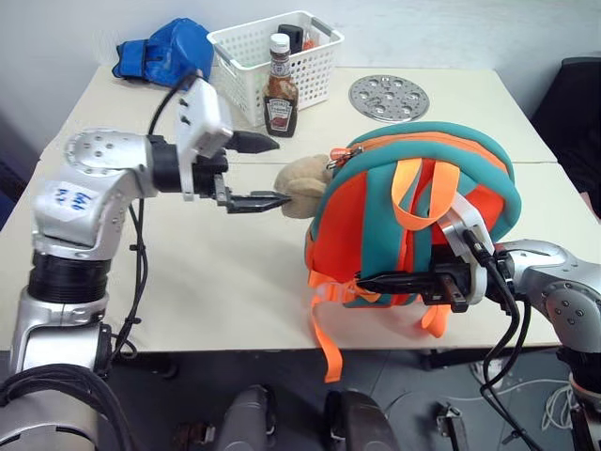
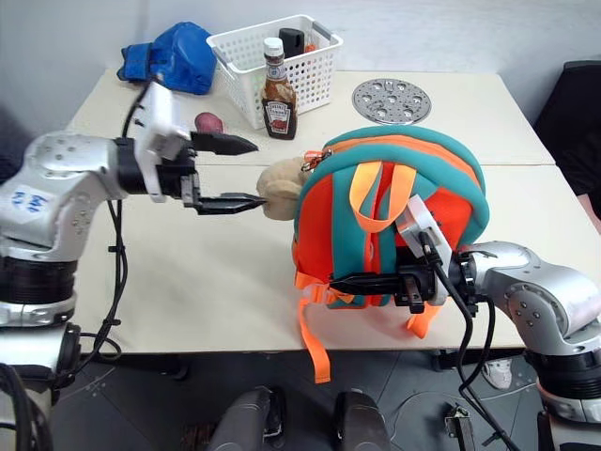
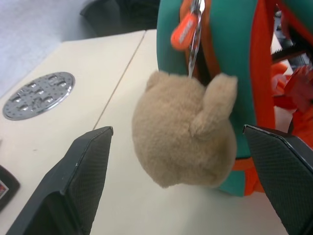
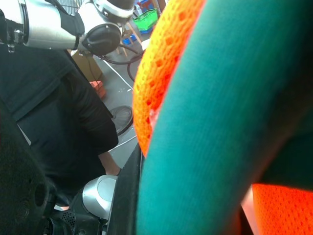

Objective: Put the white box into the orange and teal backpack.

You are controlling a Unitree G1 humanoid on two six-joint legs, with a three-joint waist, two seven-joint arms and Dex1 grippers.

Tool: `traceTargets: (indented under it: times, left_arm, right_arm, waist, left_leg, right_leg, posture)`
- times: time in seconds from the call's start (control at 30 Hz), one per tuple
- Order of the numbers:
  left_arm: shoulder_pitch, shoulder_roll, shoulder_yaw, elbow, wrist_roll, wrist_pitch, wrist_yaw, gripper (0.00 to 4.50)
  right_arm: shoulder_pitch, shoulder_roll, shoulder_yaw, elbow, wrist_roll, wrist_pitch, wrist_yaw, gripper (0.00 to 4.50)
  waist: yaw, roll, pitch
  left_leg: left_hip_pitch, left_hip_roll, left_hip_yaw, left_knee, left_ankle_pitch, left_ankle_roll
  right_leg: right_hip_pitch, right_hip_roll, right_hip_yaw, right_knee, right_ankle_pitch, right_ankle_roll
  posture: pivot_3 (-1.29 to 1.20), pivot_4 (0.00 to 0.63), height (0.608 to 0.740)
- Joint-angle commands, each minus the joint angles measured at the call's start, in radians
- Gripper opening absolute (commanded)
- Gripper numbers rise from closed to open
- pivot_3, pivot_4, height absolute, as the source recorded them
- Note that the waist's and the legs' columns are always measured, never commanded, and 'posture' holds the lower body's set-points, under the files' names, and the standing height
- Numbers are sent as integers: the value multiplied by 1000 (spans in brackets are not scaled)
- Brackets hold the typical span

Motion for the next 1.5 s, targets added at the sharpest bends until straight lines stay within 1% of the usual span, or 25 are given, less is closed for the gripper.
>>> traceTargets:
  times: [0.03,0.13,0.23,0.27,0.33,0.6,0.67,0.73,0.83,0.93,1.1,1.2,1.33,1.43,1.5]
  left_arm:
    - [-46,-37,-8,27,-6,-23,-38,4486]
    - [-82,-97,-28,98,8,-38,-46,4486]
    - [-111,-131,-14,148,-1,-30,-46,4486]
    - [-118,-134,-11,161,4,-37,-47,4301]
    - [-124,-130,-14,173,16,-51,-60,3895]
    - [-115,-32,-13,191,44,-74,-145,1330]
    - [-119,-11,-13,202,53,-85,-165,787]
    - [-125,7,-16,216,69,-100,-181,443]
    - [-138,30,-33,254,121,-144,-189,424]
    - [-82,64,-88,240,188,-215,-239,424]
    - [-21,57,-160,243,300,-333,-227,424]
    - [-4,28,-191,260,353,-393,-200,424]
    - [3,-52,-215,295,411,-435,-124,424]
    - [19,-125,-220,308,426,-445,-71,424]
    - [38,-140,-210,289,413,-425,-75,424]
  right_arm:
    - [5,1,-28,-31,15,-12,-2,0]
    - [7,2,-26,-31,14,-12,-6,0]
    - [11,1,-25,-35,10,-15,-7,0]
    - [10,2,-25,-35,11,-15,-9,0]
    - [12,3,-27,-36,13,-14,-13,0]
    - [24,14,-35,-42,23,-15,-36,0]
    - [25,19,-38,-42,29,-15,-42,0]
    - [28,21,-36,-43,29,-16,-46,0]
    - [30,28,-39,-44,38,-13,-57,0]
    - [33,37,-42,-47,48,-13,-69,0]
    - [36,42,-43,-47,47,-18,-77,0]
    - [38,42,-47,-46,50,-18,-78,0]
    - [49,46,-46,-49,45,-24,-79,0]
    - [57,59,-41,-58,35,-32,-96,0]
    - [61,72,-35,-55,0,-51,-127,0]
  waist:
    - [-1,0,0]
    - [1,0,0]
    - [1,0,0]
    - [1,0,0]
    - [-2,0,0]
    - [-2,0,0]
    - [-1,0,0]
    - [-1,0,0]
    - [-2,0,0]
    - [-4,0,0]
    - [-1,0,0]
    - [-1,0,0]
    - [0,0,0]
    - [0,0,0]
    - [-2,0,0]
  left_leg:
    - [0,0,0,0,0,0]
    - [0,0,0,1,0,0]
    - [0,0,0,1,0,0]
    - [0,0,0,1,0,0]
    - [0,0,0,1,0,0]
    - [0,0,0,1,0,0]
    - [0,0,0,1,0,0]
    - [0,0,0,1,0,0]
    - [0,0,0,1,0,0]
    - [0,0,1,0,0,0]
    - [0,0,1,1,0,0]
    - [0,0,1,1,0,0]
    - [0,0,1,1,0,1]
    - [-1,0,0,1,-1,1]
    - [-1,0,0,1,-1,1]
  right_leg:
    - [0,0,0,0,0,0]
    - [0,0,0,1,0,0]
    - [0,0,0,1,0,0]
    - [0,0,0,1,0,0]
    - [0,0,0,1,0,0]
    - [-1,0,0,2,0,0]
    - [-1,0,0,2,0,0]
    - [-1,0,0,2,0,0]
    - [-1,0,0,2,0,0]
    - [-1,0,0,2,0,0]
    - [-2,0,0,2,0,0]
    - [-2,-1,0,2,0,0]
    - [-2,-1,0,2,0,0]
    - [-1,-1,0,2,0,0]
    - [-2,-1,0,3,0,0]
  posture:
    - [0,150,740]
    - [0,150,740]
    - [0,150,740]
    - [0,150,740]
    - [0,150,740]
    - [0,150,740]
    - [0,150,740]
    - [0,150,740]
    - [0,150,740]
    - [0,150,740]
    - [0,150,740]
    - [0,150,740]
    - [0,150,740]
    - [0,150,740]
    - [0,150,740]
